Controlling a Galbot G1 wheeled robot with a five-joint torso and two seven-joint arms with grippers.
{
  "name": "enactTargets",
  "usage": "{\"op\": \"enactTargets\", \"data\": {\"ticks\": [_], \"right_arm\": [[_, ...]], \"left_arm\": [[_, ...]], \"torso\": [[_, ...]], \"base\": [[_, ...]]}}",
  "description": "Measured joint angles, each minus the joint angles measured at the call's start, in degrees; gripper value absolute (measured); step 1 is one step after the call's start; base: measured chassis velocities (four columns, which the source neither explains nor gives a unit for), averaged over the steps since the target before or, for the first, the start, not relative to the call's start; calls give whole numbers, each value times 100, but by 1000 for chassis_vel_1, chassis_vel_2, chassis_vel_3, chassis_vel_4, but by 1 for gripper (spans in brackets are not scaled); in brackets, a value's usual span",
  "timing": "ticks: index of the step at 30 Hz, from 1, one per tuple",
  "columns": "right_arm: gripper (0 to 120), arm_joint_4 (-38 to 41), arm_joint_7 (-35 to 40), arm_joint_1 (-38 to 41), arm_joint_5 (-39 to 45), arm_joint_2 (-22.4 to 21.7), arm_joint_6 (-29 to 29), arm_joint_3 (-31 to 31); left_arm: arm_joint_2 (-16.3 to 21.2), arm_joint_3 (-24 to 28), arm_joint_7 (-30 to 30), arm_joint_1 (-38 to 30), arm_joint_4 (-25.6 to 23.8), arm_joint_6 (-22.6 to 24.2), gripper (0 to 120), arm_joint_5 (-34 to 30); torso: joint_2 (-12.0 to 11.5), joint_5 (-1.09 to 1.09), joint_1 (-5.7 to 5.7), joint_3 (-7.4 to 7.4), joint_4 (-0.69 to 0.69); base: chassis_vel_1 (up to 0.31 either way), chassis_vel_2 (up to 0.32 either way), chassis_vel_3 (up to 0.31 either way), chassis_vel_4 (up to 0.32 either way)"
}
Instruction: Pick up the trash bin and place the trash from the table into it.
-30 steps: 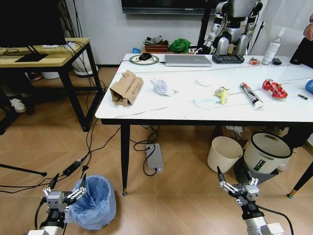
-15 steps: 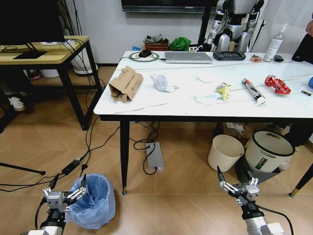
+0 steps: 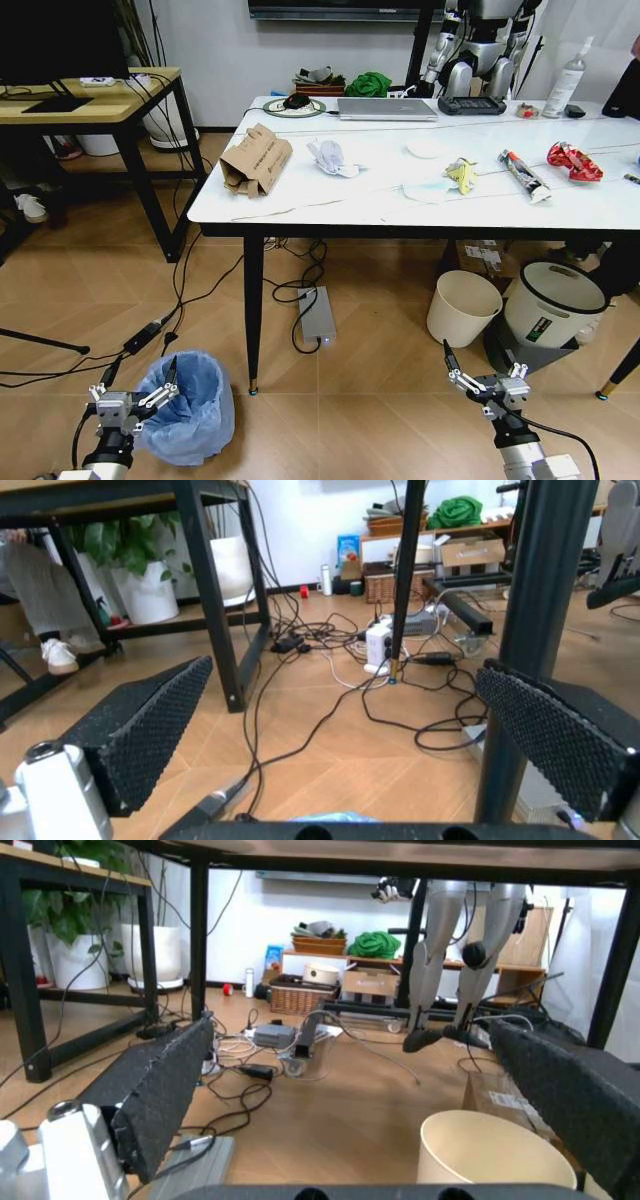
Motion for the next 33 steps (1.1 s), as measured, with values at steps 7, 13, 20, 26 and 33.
{"op": "enactTargets", "data": {"ticks": [7, 13, 20, 26, 33], "right_arm": [[100, -3, -4, 1, -5, 0, 2, -4], [100, -8, -7, 3, -10, 0, 3, -10], [100, -11, -9, -7, -17, 0, 11, -17], [100, -10, -10, -13, -17, 0, 16, -17], [100, -11, -11, -15, -16, 0, 24, -26]], "left_arm": [[0, -2, 25, 4, 16, 0, 100, -6], [1, -9, 39, 8, 26, -3, 100, -10], [2, 2, 52, 16, 33, -7, 100, -4], [3, 11, 69, 20, 36, -7, 100, 9], [-11, 23, 76, 34, 77, -35, 100, 54]], "torso": [[-171, 0, -58, -113, 0], [-304, 0, -101, -202, 0], [-462, 0, -138, -323, 0], [-584, 0, -176, -409, 0], [-750, 0, -218, -532, 0]], "base": [[0, 0, 0, 0], [0, 0, 0, 0], [0, 0, 0, 0], [0, 0, 0, 0], [0, 0, 0, 0]]}}
